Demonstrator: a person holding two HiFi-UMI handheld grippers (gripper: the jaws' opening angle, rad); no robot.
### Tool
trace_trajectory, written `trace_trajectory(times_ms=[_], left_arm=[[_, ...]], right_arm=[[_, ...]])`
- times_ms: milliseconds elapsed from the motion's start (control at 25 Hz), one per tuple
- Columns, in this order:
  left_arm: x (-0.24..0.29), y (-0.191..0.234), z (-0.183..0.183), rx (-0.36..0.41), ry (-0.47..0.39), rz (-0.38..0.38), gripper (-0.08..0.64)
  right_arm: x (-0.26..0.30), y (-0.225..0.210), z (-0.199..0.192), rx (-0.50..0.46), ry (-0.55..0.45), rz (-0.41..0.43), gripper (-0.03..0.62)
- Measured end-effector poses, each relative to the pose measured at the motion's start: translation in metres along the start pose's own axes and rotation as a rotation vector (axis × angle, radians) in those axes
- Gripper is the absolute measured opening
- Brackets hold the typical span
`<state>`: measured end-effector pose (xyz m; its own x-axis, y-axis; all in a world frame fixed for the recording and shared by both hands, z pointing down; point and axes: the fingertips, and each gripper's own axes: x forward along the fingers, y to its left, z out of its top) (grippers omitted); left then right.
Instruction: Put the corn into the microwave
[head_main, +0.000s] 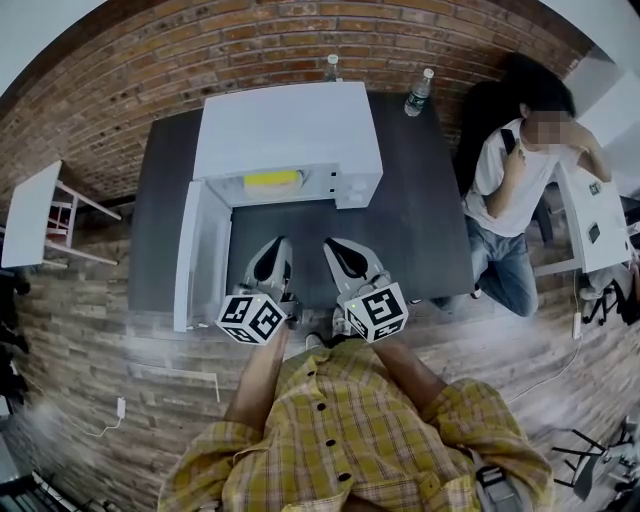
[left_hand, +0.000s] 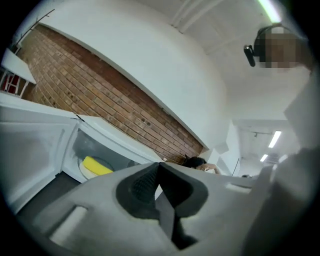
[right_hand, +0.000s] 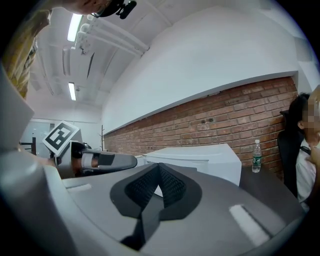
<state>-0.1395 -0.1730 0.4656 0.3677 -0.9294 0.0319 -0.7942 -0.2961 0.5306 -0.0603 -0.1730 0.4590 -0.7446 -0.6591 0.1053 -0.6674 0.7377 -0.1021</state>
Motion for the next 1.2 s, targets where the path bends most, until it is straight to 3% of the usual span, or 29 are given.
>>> trace_trajectory(times_ms=[200,520,800,1200], left_arm=[[-0.01,-0.009,0.0,0.211,0.003,0.041,-0.002],[-0.021,-0.018,-0.004,0.357,0.009,0.086,-0.002],[-0.023,-0.026,-0.004,0.427,0.01,0.095,-0.002],[-0.024,-0.032,-0.005,0.451,0.014,0.117,-0.002]], right_arm=[[-0.003,0.009,0.002,-0.019,-0.008,0.008,0.003],[-0.01,0.011,0.002,-0.032,-0.011,0.003,0.002],[-0.015,0.009,0.003,-0.025,-0.02,-0.006,0.002],[-0.021,0.004,0.007,-0.017,-0.027,-0.006,0.002]])
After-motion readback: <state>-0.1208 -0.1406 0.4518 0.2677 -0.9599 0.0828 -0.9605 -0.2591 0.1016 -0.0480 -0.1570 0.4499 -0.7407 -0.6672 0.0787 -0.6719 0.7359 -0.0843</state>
